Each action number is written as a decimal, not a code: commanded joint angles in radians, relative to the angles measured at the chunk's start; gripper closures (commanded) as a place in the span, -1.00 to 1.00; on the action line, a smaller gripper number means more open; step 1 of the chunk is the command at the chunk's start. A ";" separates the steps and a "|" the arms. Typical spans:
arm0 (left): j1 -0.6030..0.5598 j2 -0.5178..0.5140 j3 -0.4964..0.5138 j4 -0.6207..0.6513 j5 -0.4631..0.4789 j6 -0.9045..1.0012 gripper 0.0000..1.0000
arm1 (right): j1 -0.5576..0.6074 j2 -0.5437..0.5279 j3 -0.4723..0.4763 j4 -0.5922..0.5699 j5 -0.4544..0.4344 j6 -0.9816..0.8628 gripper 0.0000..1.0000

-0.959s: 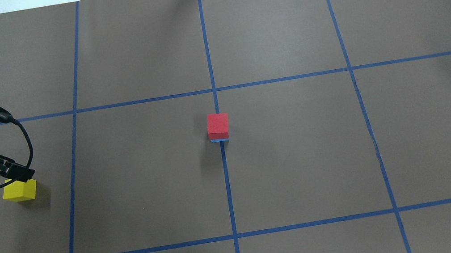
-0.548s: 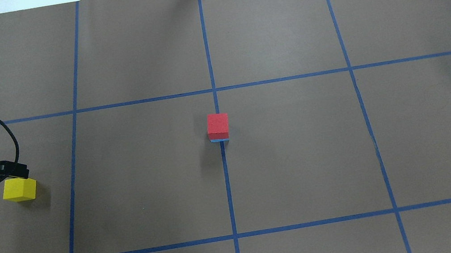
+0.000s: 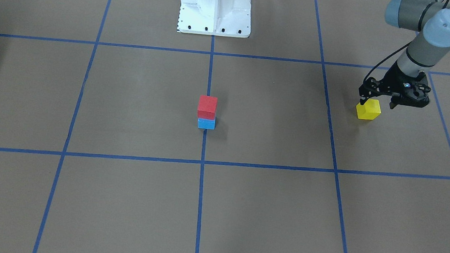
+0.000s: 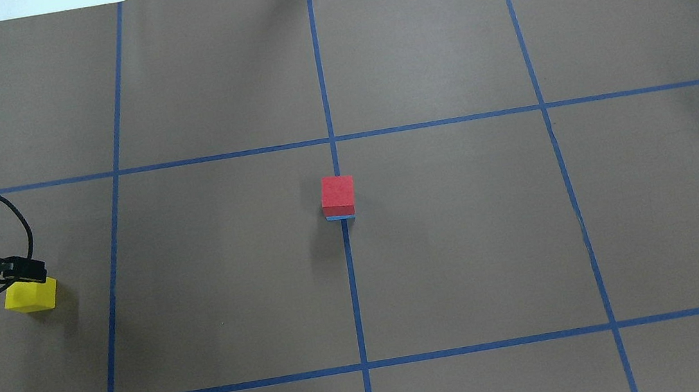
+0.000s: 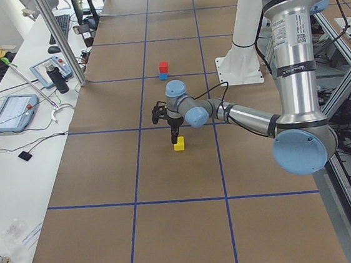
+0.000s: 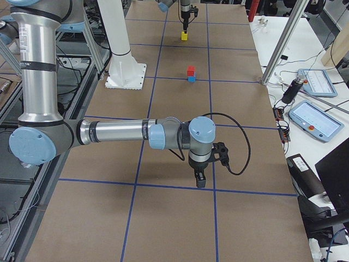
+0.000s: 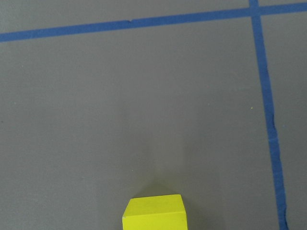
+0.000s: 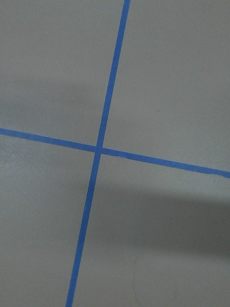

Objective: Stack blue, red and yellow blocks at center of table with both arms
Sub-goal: 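Grasp the yellow cube with the left gripper and lift it, then carry the yellow cube over the red cube and lower it on top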

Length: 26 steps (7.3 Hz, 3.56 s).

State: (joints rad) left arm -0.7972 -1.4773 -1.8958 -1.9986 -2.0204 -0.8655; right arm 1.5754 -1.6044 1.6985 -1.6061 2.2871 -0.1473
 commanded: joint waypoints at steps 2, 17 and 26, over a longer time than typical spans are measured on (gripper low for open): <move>0.041 -0.001 0.023 -0.011 0.002 0.000 -1.00 | 0.000 0.000 0.001 0.000 0.000 0.000 -1.00; 0.082 -0.634 -0.054 0.665 0.034 0.003 1.00 | 0.000 0.008 -0.008 -0.002 -0.003 0.012 -1.00; 0.234 -1.055 0.349 0.617 0.075 -0.202 1.00 | 0.000 0.008 -0.017 -0.002 -0.003 0.014 -1.00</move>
State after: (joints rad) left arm -0.5662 -2.5278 -1.5762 -1.3577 -1.9468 -1.0738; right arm 1.5754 -1.5979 1.6815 -1.6076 2.2835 -0.1335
